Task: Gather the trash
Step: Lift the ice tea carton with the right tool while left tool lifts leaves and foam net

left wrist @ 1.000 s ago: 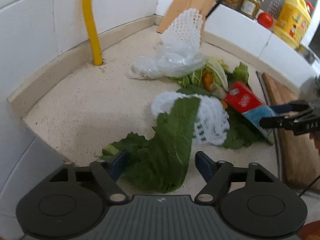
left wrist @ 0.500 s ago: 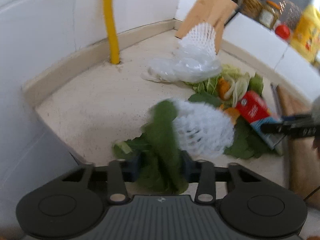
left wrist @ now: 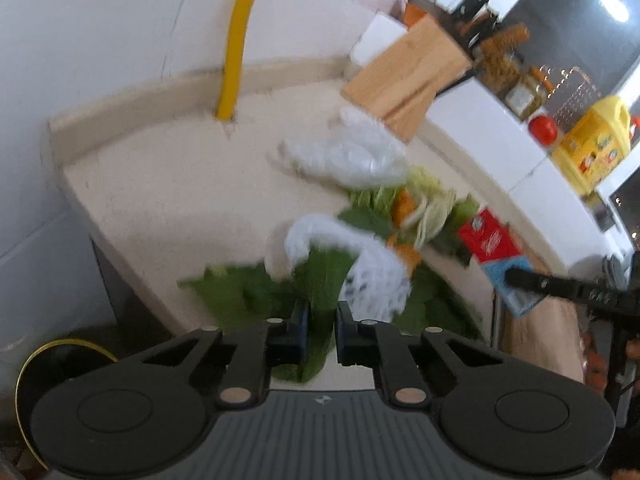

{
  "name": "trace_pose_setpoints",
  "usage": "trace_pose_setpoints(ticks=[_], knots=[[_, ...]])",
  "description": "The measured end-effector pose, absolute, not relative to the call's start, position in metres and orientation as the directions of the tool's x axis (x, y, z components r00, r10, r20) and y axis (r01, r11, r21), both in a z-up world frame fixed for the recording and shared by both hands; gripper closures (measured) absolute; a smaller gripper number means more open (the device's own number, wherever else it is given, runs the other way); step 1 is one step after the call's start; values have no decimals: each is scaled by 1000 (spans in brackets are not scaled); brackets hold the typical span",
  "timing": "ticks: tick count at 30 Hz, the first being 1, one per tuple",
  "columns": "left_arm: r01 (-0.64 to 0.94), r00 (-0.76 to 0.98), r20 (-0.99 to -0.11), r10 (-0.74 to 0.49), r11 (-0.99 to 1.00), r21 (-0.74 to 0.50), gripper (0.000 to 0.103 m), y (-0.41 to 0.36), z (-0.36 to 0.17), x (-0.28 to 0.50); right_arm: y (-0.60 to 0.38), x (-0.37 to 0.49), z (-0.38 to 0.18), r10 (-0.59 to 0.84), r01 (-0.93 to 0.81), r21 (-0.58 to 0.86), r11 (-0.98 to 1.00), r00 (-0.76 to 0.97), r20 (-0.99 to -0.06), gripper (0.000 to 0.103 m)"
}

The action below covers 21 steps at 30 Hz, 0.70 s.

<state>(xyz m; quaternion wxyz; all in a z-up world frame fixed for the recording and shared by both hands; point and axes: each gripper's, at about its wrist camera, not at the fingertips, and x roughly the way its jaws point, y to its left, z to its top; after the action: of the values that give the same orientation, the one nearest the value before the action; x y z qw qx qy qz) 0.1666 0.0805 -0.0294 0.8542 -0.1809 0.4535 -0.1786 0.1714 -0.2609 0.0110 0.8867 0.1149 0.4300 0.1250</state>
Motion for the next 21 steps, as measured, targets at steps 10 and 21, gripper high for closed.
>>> trace_pose_setpoints(ticks=[10, 21], knots=[[179, 595, -752, -284, 959, -221, 42, 47, -49, 154, -250, 159, 1, 344, -167, 304, 938, 572, -745, 30], [148, 657, -749, -85, 989, 17, 27, 34, -56, 150, -250, 148, -4, 359, -189, 307, 933, 570, -739, 30]])
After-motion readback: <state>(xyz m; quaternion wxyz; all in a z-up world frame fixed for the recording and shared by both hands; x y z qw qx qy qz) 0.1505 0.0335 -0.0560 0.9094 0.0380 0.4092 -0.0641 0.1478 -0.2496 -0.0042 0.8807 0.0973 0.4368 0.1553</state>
